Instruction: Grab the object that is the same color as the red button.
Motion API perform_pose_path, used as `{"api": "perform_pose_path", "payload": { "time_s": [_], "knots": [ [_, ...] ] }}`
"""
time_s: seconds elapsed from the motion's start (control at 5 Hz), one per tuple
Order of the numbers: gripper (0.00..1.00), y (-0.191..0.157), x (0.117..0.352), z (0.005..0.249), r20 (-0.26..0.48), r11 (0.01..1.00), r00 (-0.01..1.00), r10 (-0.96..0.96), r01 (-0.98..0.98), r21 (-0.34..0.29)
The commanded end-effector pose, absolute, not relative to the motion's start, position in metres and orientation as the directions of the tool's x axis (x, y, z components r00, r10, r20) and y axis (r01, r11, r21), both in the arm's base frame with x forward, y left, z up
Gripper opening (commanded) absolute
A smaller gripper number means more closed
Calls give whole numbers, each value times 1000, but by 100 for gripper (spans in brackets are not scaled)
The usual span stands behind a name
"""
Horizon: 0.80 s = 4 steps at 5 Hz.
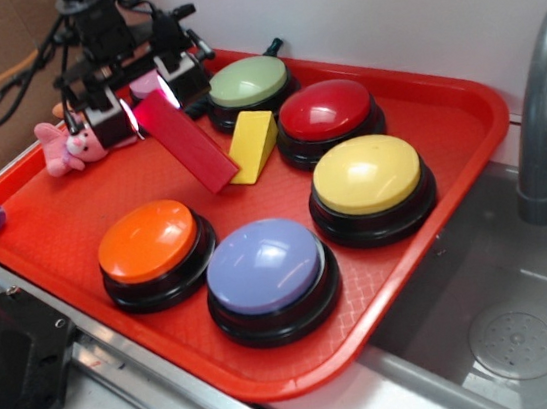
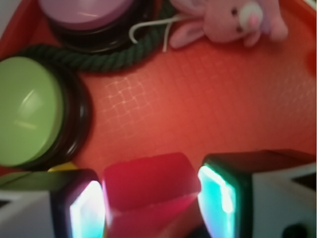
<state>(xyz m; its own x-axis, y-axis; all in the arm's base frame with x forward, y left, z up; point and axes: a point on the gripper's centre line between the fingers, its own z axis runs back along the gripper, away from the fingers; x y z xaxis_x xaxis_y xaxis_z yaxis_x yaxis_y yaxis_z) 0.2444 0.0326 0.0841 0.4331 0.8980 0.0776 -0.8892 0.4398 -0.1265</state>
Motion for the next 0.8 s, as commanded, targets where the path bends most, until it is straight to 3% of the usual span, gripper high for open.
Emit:
{"api": "perform_pose_path", "payload": {
  "time_s": [0.0,0.2,0.4,0.6],
  "knots": [
    [0,47,252,150,101,787,781,616,-611,-82],
    [0,47,251,164,111,895,888,447,-442,-65],
    [0,46,252,164,79,947,944,322,-321,-28],
    [0,49,251,160,68,950,948,311,-308,-51]
  ]
}}
